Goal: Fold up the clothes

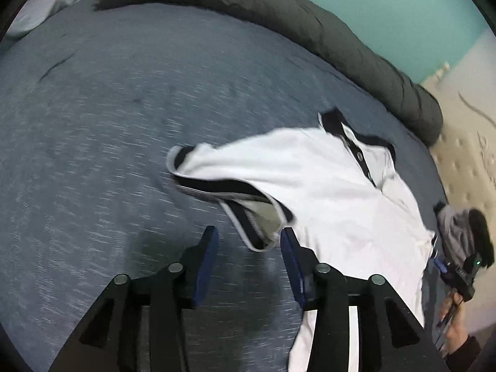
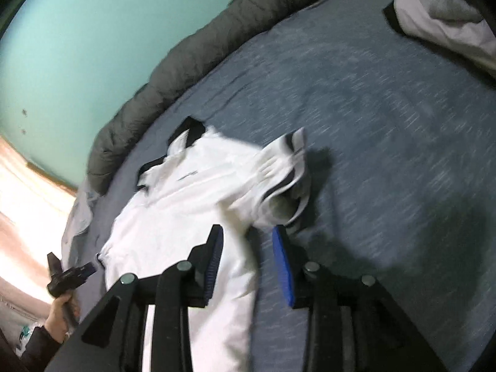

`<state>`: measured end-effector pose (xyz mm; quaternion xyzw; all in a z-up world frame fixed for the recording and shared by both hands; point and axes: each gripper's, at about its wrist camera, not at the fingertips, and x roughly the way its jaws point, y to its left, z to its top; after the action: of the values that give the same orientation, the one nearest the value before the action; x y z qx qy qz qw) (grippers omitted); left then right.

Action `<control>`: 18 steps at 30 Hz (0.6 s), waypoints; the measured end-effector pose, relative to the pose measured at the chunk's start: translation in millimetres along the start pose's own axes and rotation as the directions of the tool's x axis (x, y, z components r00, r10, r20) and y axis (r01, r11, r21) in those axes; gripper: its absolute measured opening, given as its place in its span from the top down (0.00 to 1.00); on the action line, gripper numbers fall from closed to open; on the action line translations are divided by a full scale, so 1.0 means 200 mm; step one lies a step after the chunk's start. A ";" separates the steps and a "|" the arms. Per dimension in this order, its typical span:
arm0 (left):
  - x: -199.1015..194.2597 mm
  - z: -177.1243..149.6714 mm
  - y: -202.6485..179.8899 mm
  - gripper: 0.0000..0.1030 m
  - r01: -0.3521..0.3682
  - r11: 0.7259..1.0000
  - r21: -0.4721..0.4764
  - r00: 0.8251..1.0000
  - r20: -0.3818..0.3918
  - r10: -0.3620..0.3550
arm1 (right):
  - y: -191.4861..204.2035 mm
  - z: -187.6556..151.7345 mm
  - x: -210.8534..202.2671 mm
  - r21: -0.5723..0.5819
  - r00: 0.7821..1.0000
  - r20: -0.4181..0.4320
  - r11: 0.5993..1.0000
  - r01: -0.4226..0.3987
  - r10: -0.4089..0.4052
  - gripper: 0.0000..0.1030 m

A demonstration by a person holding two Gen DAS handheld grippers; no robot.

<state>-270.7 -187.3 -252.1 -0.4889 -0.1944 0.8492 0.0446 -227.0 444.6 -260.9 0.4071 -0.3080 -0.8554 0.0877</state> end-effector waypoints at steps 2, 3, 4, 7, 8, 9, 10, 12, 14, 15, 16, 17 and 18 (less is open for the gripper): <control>0.05 0.01 -0.04 0.55 0.000 1.000 0.015 1.000 -0.012 0.000 | 0.07 -0.06 0.00 -0.036 0.999 0.003 0.999 -0.034 0.034 0.66; 0.07 0.00 -0.06 0.55 0.004 1.000 0.018 1.000 -0.016 -0.003 | 0.10 -0.08 0.00 -0.044 0.998 0.002 0.997 -0.055 0.056 0.66; 0.09 0.00 -0.08 0.55 0.012 1.000 0.020 1.000 -0.016 -0.012 | 0.12 -0.11 0.01 -0.044 0.997 0.003 0.996 -0.078 0.078 0.66; 0.14 0.02 -0.10 0.56 0.010 1.000 0.029 1.000 -0.014 -0.010 | 0.16 -0.15 0.02 -0.056 0.995 0.004 0.993 -0.100 0.101 0.65; 0.15 0.02 -0.11 0.57 0.009 1.000 0.030 1.000 -0.013 -0.009 | 0.17 -0.16 0.02 -0.062 0.995 0.006 0.993 -0.102 0.103 0.65; 0.16 0.02 -0.11 0.67 0.009 0.999 0.031 1.000 -0.015 -0.008 | 0.17 -0.17 0.02 -0.065 0.994 0.013 0.992 -0.109 0.110 0.64; 0.17 0.02 -0.10 0.77 0.008 0.999 0.032 1.000 -0.020 -0.008 | 0.17 -0.18 0.02 -0.069 0.993 0.020 0.991 -0.116 0.117 0.64; 0.17 0.01 -0.10 0.95 0.007 0.999 0.037 1.000 -0.025 -0.007 | 0.16 -0.21 0.02 -0.056 0.990 0.028 0.989 -0.134 0.135 0.64; 0.16 0.00 -0.11 0.95 0.004 0.999 0.048 1.000 -0.022 -0.003 | 0.15 -0.24 0.02 -0.039 0.988 0.034 0.988 -0.150 0.151 0.64; 0.14 -0.01 -0.12 0.95 0.006 0.999 0.052 1.000 -0.018 -0.005 | 0.15 -0.25 0.00 -0.039 0.986 0.039 0.986 -0.162 0.163 0.64; 0.12 -0.02 -0.12 0.95 0.010 0.998 0.054 1.000 -0.011 -0.010 | 0.15 -0.26 -0.01 -0.040 0.984 0.043 0.984 -0.174 0.175 0.64; 0.09 -0.04 -0.12 0.95 0.014 0.998 0.054 1.000 -0.002 -0.014 | 0.15 -0.28 -0.02 -0.041 0.981 0.048 0.982 -0.185 0.187 0.64; 0.06 -0.06 -0.12 0.95 0.018 0.998 0.054 1.000 0.007 -0.019 | 0.15 -0.29 -0.04 -0.043 0.978 0.053 0.979 -0.197 0.200 0.64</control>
<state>-270.1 -158.9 -257.6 -0.4823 -0.1760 0.8557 0.0648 -181.6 396.7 -265.9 0.3482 -0.3333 -0.8592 0.1715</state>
